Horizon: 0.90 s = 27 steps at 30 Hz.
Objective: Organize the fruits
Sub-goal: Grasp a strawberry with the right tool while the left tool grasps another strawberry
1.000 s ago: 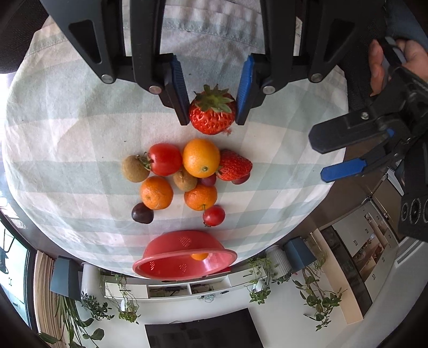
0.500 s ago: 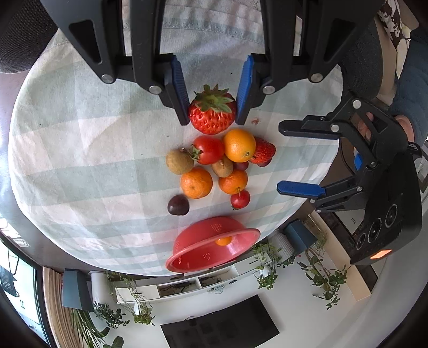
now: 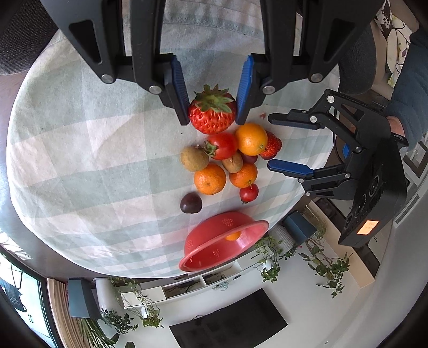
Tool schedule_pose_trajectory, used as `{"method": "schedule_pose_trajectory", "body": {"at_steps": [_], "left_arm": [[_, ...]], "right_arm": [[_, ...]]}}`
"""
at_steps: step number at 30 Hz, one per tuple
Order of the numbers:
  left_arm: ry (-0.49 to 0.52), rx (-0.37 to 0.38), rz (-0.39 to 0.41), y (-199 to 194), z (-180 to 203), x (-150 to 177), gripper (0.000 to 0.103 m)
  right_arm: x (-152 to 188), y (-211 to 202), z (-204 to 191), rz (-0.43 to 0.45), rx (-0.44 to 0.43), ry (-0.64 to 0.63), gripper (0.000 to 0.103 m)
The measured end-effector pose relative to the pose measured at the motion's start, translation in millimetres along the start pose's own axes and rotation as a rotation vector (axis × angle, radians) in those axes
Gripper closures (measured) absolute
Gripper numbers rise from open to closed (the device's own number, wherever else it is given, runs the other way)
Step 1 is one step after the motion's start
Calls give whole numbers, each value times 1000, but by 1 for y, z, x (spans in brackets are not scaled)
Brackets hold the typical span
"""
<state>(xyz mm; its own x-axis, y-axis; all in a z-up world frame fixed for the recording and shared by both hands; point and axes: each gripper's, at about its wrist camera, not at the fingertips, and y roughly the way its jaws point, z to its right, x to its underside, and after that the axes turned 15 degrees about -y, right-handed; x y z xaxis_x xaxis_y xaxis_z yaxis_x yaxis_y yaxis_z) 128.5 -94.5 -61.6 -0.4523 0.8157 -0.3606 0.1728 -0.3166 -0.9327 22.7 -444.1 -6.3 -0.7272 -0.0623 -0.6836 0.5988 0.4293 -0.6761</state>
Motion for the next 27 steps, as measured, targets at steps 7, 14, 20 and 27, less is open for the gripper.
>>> {"method": "schedule_pose_trajectory", "body": {"at_steps": [7, 14, 20, 27], "left_arm": [[44, -52, -68, 13, -5, 0, 60], [70, -44, -86, 13, -3, 2, 61], [116, -89, -109, 17, 1, -2, 61], [164, -129, -129, 22, 4, -3, 61]], "right_arm": [[0, -1, 1, 0, -1, 2, 66], [1, 0, 1, -1, -1, 5, 66], [1, 0, 1, -4, -3, 1, 66], [0, -2, 1, 5, 1, -5, 66]]}}
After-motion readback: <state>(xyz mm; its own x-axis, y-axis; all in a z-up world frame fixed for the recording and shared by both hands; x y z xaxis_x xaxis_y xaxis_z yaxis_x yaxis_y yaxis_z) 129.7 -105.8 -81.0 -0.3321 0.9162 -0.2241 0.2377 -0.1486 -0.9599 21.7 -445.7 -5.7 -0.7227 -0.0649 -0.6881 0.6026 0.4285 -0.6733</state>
